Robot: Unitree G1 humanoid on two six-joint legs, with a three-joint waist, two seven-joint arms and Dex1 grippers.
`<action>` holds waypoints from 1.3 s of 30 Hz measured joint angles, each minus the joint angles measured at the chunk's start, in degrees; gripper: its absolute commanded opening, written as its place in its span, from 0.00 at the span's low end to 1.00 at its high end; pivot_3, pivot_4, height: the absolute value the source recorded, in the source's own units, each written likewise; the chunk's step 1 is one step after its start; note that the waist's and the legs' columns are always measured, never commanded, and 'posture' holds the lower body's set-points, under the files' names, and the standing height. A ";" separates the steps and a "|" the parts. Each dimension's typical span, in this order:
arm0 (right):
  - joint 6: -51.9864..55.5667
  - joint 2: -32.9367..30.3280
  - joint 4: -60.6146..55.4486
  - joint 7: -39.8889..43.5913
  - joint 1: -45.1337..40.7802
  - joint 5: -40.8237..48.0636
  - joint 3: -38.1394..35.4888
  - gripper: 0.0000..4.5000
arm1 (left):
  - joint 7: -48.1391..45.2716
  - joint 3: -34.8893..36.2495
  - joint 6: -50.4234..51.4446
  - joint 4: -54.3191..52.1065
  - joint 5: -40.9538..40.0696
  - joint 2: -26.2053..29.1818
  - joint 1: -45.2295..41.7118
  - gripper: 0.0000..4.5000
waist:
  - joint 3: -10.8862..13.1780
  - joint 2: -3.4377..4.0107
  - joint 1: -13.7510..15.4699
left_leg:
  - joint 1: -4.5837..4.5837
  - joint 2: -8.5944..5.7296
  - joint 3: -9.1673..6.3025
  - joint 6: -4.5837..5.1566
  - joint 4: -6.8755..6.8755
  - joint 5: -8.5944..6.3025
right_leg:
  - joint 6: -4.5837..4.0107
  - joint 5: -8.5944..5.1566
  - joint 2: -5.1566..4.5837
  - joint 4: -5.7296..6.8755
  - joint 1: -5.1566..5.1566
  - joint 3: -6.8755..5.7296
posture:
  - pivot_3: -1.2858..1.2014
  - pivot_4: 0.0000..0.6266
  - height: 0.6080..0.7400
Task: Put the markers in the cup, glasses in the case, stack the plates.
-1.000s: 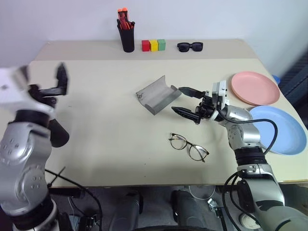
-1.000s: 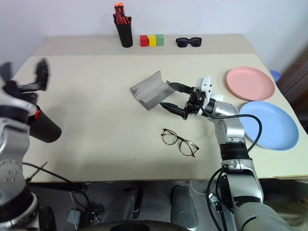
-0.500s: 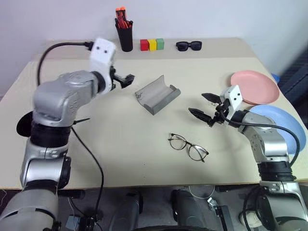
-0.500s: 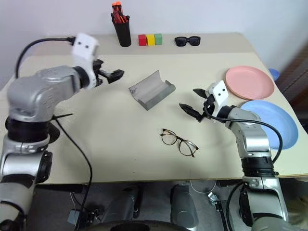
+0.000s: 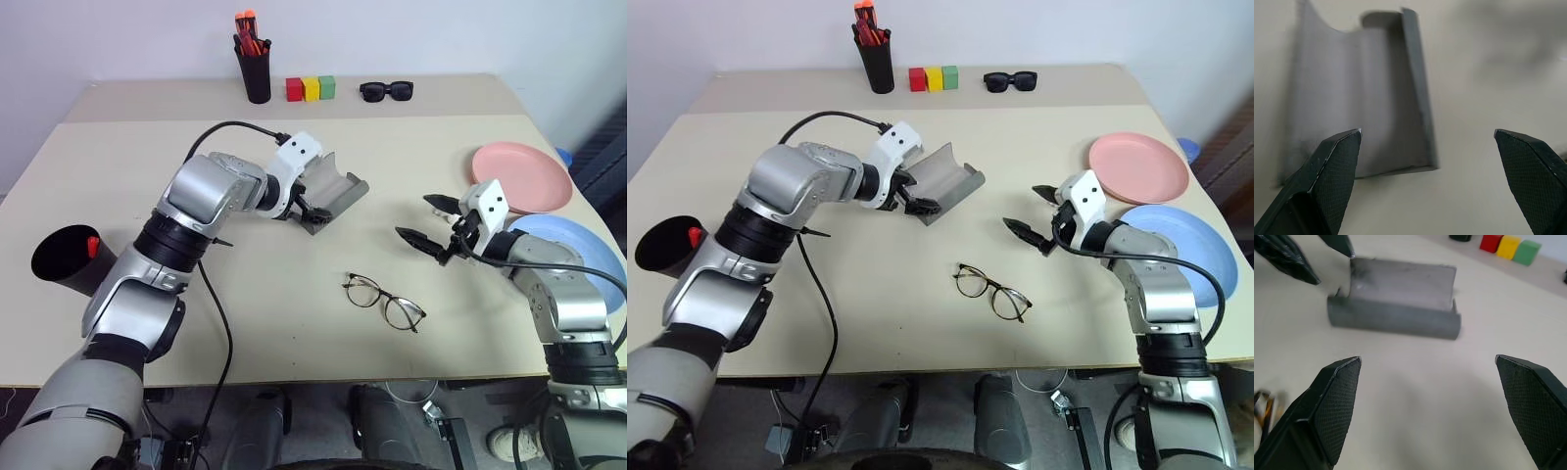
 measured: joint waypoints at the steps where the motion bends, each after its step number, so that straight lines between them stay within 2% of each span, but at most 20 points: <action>1: -0.06 0.01 -0.37 -0.28 0.65 -0.23 0.13 1.00 | -0.82 -0.29 -0.08 0.98 0.41 -0.36 -0.01 0.99 | 0.00 0.00 -0.01 | 0.00 -0.01 0.00 0.00 -0.01 0.00 | 0.00 0.00 -0.01 0.01 -0.02 0.01 | 0.52 0.24 1.00; 7: 0.84 0.10 -4.82 -2.21 1.20 -0.13 0.46 1.00 | -2.38 -2.56 -2.64 6.04 5.43 -2.70 -0.28 0.99 | 0.00 0.00 0.20 | 0.00 -0.02 -0.01 -0.01 0.00 0.01 | 0.00 0.00 -0.03 0.02 -0.01 0.00 | 0.52 0.24 1.00; 8: 1.11 0.10 -5.26 -2.41 1.20 -0.08 0.46 1.00 | -2.65 -2.60 -3.19 7.12 6.25 -3.24 -0.63 0.94 | 0.00 0.00 0.24 | 0.00 -0.03 -0.01 -0.01 0.00 0.01 | 0.00 0.00 -0.04 0.02 -0.01 0.00 | 0.52 0.24 1.00; 10: 1.50 0.08 -5.62 -2.63 1.20 -0.03 0.46 1.00 | -2.83 -2.95 -5.01 9.64 8.11 -4.55 -1.43 0.81 | 0.00 0.00 0.29 | -0.01 -0.05 -0.01 0.00 0.00 0.01 | 0.01 0.00 -0.07 0.00 0.00 0.00 | 0.52 0.24 1.00; 14: 1.83 0.09 -5.65 -2.98 1.24 0.06 0.44 1.00 | -3.50 -4.11 -8.81 15.30 11.36 -7.82 -2.12 0.36 | 0.00 0.00 0.34 | -0.02 -0.07 -0.01 0.01 0.00 0.00 | 0.02 -0.01 -0.09 0.00 -0.01 -0.01 | 0.52 0.24 1.00; 15: 1.94 0.09 -5.68 -3.09 1.35 0.24 0.39 1.00 | -3.69 -4.15 -9.94 16.89 12.37 -8.72 -2.54 0.20 | 0.00 0.00 0.34 | -0.02 -0.07 -0.01 0.01 -0.01 0.00 | 0.02 -0.01 -0.09 0.00 -0.01 -0.01 | 0.52 0.24 1.00; 16: 1.96 0.10 -5.69 -3.10 1.39 0.41 0.39 1.00 | -3.78 -4.20 -10.18 17.27 12.61 -8.95 -2.65 0.13 | 0.00 0.00 0.33 | -0.02 -0.07 -0.01 0.01 -0.01 0.00 | 0.03 -0.02 -0.09 0.00 -0.01 -0.01 | 0.52 0.24 1.00; 17: 1.99 0.10 -5.77 -3.23 1.64 0.56 0.30 1.00 | -3.99 -4.22 -11.04 18.43 13.31 -9.58 -2.82 0.01 | 0.00 0.00 0.28 | -0.02 -0.07 -0.01 0.01 -0.02 0.00 | 0.03 -0.02 -0.09 0.00 0.00 -0.01 | 0.52 0.24 1.00; 22: 1.81 0.30 -6.47 -3.86 3.18 0.96 0.21 1.00 | -5.31 -4.43 -18.11 19.72 16.51 -9.95 -1.67 0.00 | 0.00 0.00 0.02 | 0.02 -0.06 0.00 0.01 -0.02 0.00 | 0.03 -0.02 -0.09 0.04 -0.02 0.00 | 0.52 0.24 1.00; 30: 0.38 0.81 -6.78 -5.02 3.39 0.93 0.22 1.00 | -14.38 -4.74 -28.52 17.50 20.64 -1.86 1.32 0.00 | 0.00 0.00 0.24 | -0.02 -0.07 0.00 0.01 0.00 0.00 | 0.02 -0.01 -0.09 0.05 -0.04 0.00 | 0.52 0.24 1.00; 39: -0.69 0.86 -5.83 -4.87 3.24 0.96 0.23 1.00 | -25.56 -4.76 -40.21 17.99 24.06 3.62 2.09 0.00 | 0.00 0.00 0.25 | -0.03 -0.07 0.00 0.02 0.00 0.00 | 0.02 -0.01 -0.09 0.05 -0.04 -0.01 | 0.52 0.24 1.00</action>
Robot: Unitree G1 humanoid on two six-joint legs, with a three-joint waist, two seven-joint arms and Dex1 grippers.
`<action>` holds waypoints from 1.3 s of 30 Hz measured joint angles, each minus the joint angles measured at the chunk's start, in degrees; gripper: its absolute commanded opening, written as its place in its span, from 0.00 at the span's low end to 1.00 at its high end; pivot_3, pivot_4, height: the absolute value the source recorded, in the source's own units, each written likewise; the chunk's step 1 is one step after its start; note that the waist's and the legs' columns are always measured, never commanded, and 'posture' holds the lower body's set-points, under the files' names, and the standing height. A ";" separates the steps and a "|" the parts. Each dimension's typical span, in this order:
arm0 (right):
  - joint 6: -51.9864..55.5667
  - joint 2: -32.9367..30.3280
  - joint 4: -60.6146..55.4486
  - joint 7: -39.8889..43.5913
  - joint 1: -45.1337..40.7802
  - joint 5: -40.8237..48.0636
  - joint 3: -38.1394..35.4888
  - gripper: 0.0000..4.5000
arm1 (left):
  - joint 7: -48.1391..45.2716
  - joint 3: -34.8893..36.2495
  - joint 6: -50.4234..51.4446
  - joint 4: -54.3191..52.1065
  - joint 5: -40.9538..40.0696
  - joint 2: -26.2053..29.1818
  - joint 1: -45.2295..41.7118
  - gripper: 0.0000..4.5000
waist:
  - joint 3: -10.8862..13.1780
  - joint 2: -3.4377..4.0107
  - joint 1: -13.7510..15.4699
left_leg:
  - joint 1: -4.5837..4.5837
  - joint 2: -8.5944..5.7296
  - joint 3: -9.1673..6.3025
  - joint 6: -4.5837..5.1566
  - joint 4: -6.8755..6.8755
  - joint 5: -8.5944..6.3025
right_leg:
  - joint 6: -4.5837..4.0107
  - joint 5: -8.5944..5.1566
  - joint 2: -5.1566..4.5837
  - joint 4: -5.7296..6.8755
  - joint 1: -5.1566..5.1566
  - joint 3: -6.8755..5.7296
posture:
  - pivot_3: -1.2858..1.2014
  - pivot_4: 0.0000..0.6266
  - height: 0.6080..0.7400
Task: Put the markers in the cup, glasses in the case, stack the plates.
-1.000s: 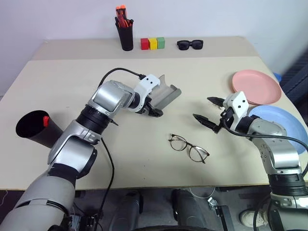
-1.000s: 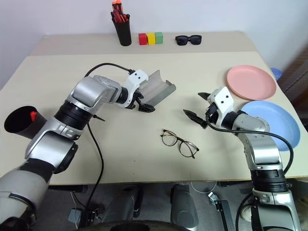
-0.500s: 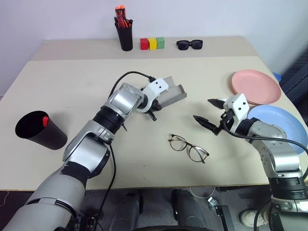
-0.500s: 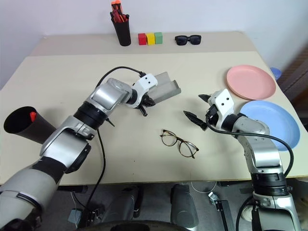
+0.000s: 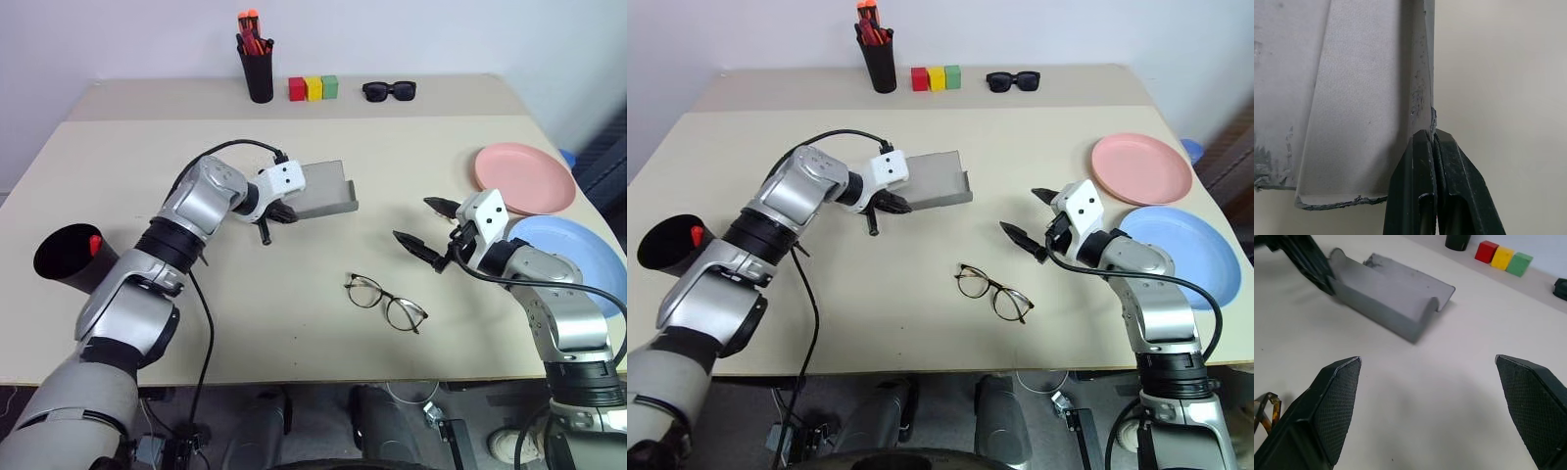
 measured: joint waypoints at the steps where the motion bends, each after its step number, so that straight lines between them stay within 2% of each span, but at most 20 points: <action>1: 0.00 0.00 0.06 0.11 0.03 0.02 0.00 1.00 | -1.41 0.02 -0.85 -0.13 0.00 0.26 0.46 0.00 | 0.00 0.00 -0.02 | 0.00 0.00 0.00 0.00 0.00 0.00 | 0.00 0.00 0.00 0.01 0.00 0.00 | 0.52 0.24 1.00; 8: 0.72 -0.42 -1.26 1.81 3.53 1.41 -0.36 1.00 | -6.21 0.59 -3.14 -2.86 0.21 2.47 3.43 0.00 | 0.00 0.00 -0.08 | 0.01 0.00 0.00 0.02 0.04 0.00 | 0.00 0.00 0.00 0.05 0.01 0.00 | 0.52 0.24 1.00; 14: 2.60 -2.61 -4.22 3.92 6.68 3.44 -1.50 1.00 | -10.57 1.21 -1.73 -11.14 -0.70 5.06 7.61 0.00 | 0.00 0.00 -0.07 | 0.00 0.01 -0.01 0.04 0.17 -0.01 | 0.00 0.00 0.01 0.13 0.04 0.00 | 0.52 0.24 1.00; 25: 2.99 -4.59 -4.39 6.91 8.25 4.64 -2.24 1.00 | -10.53 2.61 4.37 -17.22 -1.55 5.92 9.02 0.00 | 0.00 0.01 -0.05 | 0.01 0.02 -0.01 0.20 0.53 -0.11 | 0.01 0.00 0.01 0.13 0.22 -0.02 | 0.52 0.24 1.00; 28: 3.53 -5.63 -4.40 8.57 9.60 4.65 -2.02 1.00 | -10.40 2.61 5.13 -17.25 -1.70 5.89 9.94 0.19 | 0.00 0.01 -0.03 | 0.00 0.01 -0.01 0.23 0.59 -0.13 | 0.01 0.00 0.01 0.13 0.23 -0.01 | 0.52 0.24 1.00; 29: 3.77 -6.22 -4.40 9.13 10.13 4.63 -1.79 1.00 | -10.20 2.61 5.57 -17.28 -1.70 5.79 9.96 0.28 | 0.00 0.01 -0.03 | 0.00 0.01 -0.01 0.24 0.60 -0.13 | 0.01 0.00 0.01 0.13 0.24 -0.02 | 0.52 0.24 1.00; 35: 3.92 -6.64 -4.42 10.70 11.10 4.60 -1.48 1.00 | -7.42 3.06 5.76 -18.52 -1.77 4.01 9.96 0.92 | 0.00 0.01 0.00 | 0.01 0.01 -0.01 0.24 0.62 -0.13 | 0.02 0.00 0.01 0.12 0.26 -0.02 | 0.52 0.24 1.00; 39: 3.92 -7.27 -4.47 11.16 11.41 4.63 -1.57 1.00 | -3.41 7.02 7.64 -20.18 -3.39 2.02 9.97 0.92 | 0.00 0.01 -0.03 | 0.01 0.02 -0.02 0.24 0.62 -0.13 | 0.02 0.00 0.01 0.12 0.26 -0.01 | 0.52 0.24 1.00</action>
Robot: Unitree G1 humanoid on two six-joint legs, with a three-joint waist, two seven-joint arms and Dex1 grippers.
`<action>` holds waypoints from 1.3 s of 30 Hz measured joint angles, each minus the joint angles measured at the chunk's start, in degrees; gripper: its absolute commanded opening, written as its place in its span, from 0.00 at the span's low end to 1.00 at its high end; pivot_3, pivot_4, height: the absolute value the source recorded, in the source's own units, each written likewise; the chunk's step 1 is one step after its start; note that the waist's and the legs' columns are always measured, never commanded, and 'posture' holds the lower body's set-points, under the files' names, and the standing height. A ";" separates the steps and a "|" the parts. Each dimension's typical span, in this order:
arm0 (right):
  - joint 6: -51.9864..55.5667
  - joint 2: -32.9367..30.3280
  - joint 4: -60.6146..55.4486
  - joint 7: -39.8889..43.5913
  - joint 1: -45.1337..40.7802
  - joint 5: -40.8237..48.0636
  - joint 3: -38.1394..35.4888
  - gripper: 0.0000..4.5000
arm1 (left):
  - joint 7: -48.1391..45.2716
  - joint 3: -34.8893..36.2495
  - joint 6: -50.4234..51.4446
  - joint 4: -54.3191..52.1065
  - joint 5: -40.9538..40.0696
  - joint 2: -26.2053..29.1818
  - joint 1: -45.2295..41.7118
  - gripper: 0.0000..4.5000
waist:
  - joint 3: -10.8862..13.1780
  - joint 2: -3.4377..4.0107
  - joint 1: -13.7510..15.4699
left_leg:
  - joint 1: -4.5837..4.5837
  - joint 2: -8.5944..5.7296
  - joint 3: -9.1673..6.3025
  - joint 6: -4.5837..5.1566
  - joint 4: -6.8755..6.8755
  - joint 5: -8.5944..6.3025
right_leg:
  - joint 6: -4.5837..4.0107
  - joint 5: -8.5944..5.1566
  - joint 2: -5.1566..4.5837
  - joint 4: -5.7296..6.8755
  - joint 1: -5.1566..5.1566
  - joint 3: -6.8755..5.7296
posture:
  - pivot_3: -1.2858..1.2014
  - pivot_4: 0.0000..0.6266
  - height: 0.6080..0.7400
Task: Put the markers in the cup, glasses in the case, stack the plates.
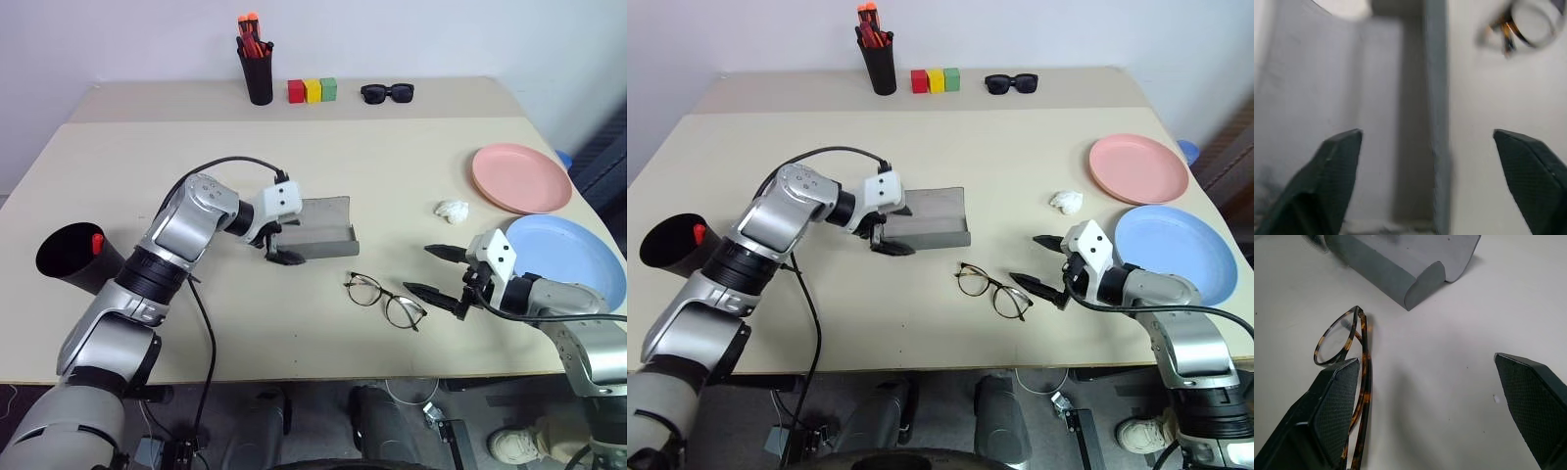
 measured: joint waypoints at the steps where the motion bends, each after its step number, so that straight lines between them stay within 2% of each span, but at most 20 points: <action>1: 0.00 -0.12 -0.04 0.02 0.33 0.01 -0.10 1.00 | 1.35 1.66 1.20 -0.84 -1.01 -0.75 0.02 0.92 | 0.00 0.00 0.03 | 0.00 0.00 -0.01 0.00 0.00 0.00 | 0.00 0.00 0.00 0.00 0.00 0.00 | 0.52 0.24 1.00; 5: -0.03 -0.27 -0.37 0.48 0.89 0.35 -0.33 1.00 | 10.25 11.86 2.81 -8.04 -6.03 -6.33 2.77 0.92 | 0.00 0.00 0.02 | 0.01 0.01 -0.03 0.02 0.02 -0.02 | 0.02 -0.01 -0.05 -0.03 0.02 0.01 | 0.52 0.24 1.00; 13: 0.07 -0.70 -1.18 2.66 1.59 1.29 -0.64 1.00 | 17.47 18.37 2.62 -24.04 -13.43 -8.23 15.50 0.92 | -0.04 0.07 0.15 | 0.07 0.01 0.02 0.02 0.08 -0.02 | 0.01 0.00 -0.04 -0.01 0.08 0.06 | 0.52 0.24 1.00; 17: 1.98 -2.06 -1.57 4.12 0.79 2.43 -0.37 1.00 | 16.66 22.64 6.34 -29.74 -20.63 -5.70 20.46 0.92 | -0.05 0.08 0.05 | 0.09 0.01 0.02 0.02 0.07 -0.03 | 0.01 0.00 -0.04 -0.02 0.09 0.06 | 0.52 0.24 1.00; 22: 5.04 -3.84 -1.57 6.24 -0.88 3.39 0.74 1.00 | 14.63 24.40 6.35 -35.42 -24.59 -0.04 29.10 0.92 | -0.04 0.07 0.07 | 0.08 0.03 0.03 0.03 0.06 -0.03 | -0.02 -0.01 -0.03 -0.04 0.09 0.06 | 0.52 0.24 1.00; 29: 9.01 -4.53 -1.53 7.96 -4.12 3.09 5.33 1.00 | 11.62 22.29 -2.69 -40.85 -21.92 6.57 38.15 0.92 | -0.05 0.08 0.29 | 0.06 0.03 0.04 0.04 0.06 -0.05 | -0.23 -0.12 -0.09 -0.13 0.13 0.07 | 0.52 0.24 1.00; 33: 10.15 -5.57 -1.24 8.95 -5.50 0.97 9.85 1.00 | 11.79 20.79 -6.66 -41.44 -20.00 7.74 42.37 0.92 | -0.05 0.08 0.28 | 0.06 0.05 0.03 0.05 0.06 -0.06 | -0.25 -0.13 -0.10 -0.15 0.13 0.06 | 0.52 0.24 1.00; 39: 9.94 -5.56 0.38 9.52 -6.98 -0.53 12.13 1.00 | 11.79 21.15 -8.36 -41.82 -20.05 9.40 45.74 0.92 | -0.05 0.08 0.23 | 0.06 0.07 0.02 0.07 0.05 -0.07 | -0.25 -0.14 -0.10 -0.16 0.12 0.06 | 0.52 0.24 1.00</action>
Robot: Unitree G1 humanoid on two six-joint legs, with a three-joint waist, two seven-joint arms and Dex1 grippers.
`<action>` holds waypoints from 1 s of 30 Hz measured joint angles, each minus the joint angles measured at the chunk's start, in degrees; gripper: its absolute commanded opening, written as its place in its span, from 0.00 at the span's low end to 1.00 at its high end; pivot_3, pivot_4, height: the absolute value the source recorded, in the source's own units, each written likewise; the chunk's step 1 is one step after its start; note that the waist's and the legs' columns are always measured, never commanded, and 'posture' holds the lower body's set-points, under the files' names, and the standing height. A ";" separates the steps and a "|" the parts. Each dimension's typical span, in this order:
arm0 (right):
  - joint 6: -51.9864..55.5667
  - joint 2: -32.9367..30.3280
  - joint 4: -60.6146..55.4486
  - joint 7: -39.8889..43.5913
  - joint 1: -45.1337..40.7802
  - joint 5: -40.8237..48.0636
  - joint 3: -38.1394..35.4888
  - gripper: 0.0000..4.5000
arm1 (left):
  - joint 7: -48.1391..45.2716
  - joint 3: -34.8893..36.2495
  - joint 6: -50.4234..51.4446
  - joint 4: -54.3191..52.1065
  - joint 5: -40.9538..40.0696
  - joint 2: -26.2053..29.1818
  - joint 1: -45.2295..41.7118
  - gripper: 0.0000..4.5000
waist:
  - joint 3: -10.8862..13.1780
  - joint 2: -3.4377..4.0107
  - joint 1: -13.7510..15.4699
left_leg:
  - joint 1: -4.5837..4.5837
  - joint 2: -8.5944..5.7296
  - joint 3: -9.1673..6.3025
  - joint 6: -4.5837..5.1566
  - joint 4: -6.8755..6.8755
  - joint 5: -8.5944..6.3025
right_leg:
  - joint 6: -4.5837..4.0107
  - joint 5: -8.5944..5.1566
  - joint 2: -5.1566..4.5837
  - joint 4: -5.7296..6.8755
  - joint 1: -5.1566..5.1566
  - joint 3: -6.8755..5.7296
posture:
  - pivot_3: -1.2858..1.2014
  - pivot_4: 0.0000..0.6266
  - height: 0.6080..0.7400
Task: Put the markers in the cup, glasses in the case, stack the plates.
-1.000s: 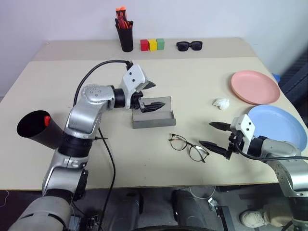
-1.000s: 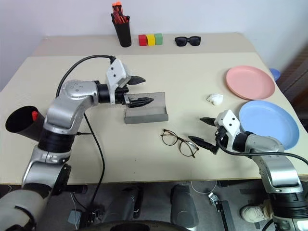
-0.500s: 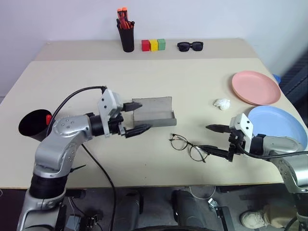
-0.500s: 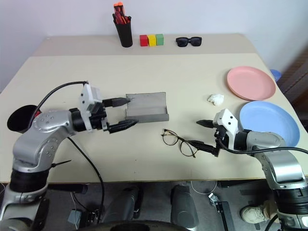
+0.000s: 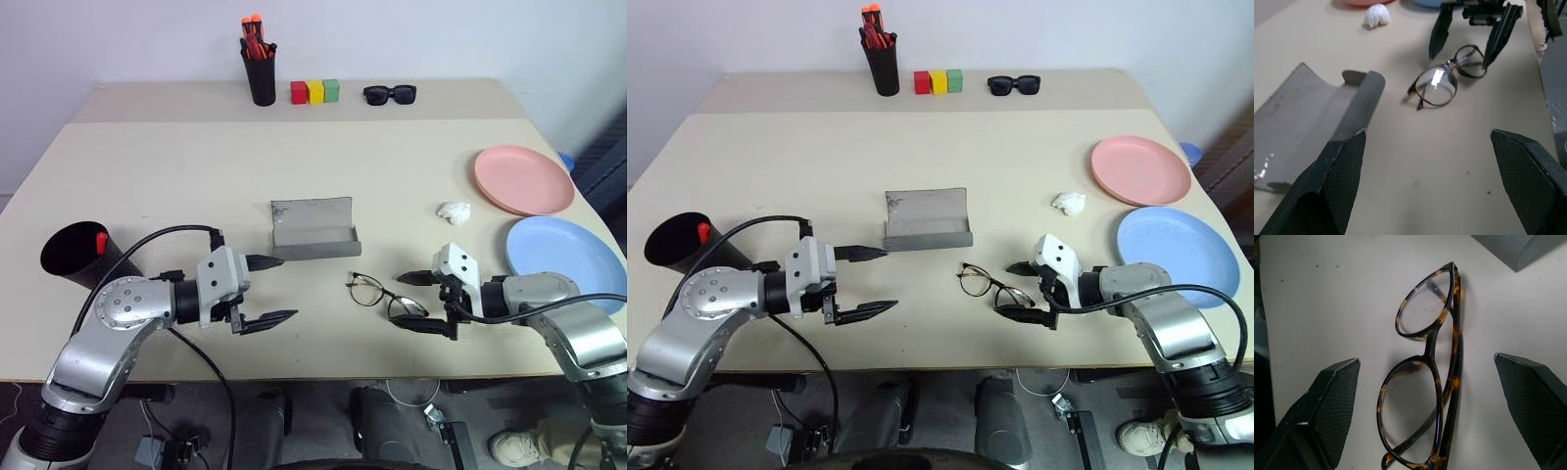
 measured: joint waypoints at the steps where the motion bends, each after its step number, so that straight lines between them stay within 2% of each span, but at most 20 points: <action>1: -0.11 0.01 0.36 0.05 -0.20 -0.18 0.03 1.00 | -0.17 0.33 -0.07 -0.14 -0.51 0.56 0.62 0.92 | 0.00 0.00 -0.01 | 0.00 0.01 0.00 0.00 -0.01 0.00 | 0.00 0.00 0.00 0.00 -0.01 0.00 | 0.52 0.24 1.00; 13: 0.04 0.21 3.66 2.93 -4.26 -0.86 2.07 1.00 | -4.28 1.61 -5.73 -1.06 -1.72 4.96 2.53 0.92 | 0.01 0.01 -0.02 | -0.01 0.17 0.02 0.01 -0.03 -0.01 | -0.02 0.00 0.01 -0.05 -0.01 -0.01 | 0.52 0.24 1.00; 24: 5.63 -4.25 3.70 8.58 -7.03 -0.78 4.18 1.00 | -4.31 -0.20 -8.66 0.85 -0.59 4.72 2.15 0.92 | 0.02 0.03 -0.07 | -0.01 0.22 0.03 0.04 -0.04 -0.03 | -0.02 0.00 0.02 -0.11 -0.01 -0.02 | 0.52 0.24 1.00; 30: 6.41 -4.30 4.34 9.33 -9.22 -1.03 5.54 1.00 | -3.70 -1.11 -9.11 1.24 -0.23 4.35 2.13 0.92 | 0.02 0.03 -0.04 | -0.02 0.23 0.03 0.05 -0.05 -0.04 | -0.02 0.01 0.02 -0.17 -0.01 -0.02 | 0.52 0.24 1.00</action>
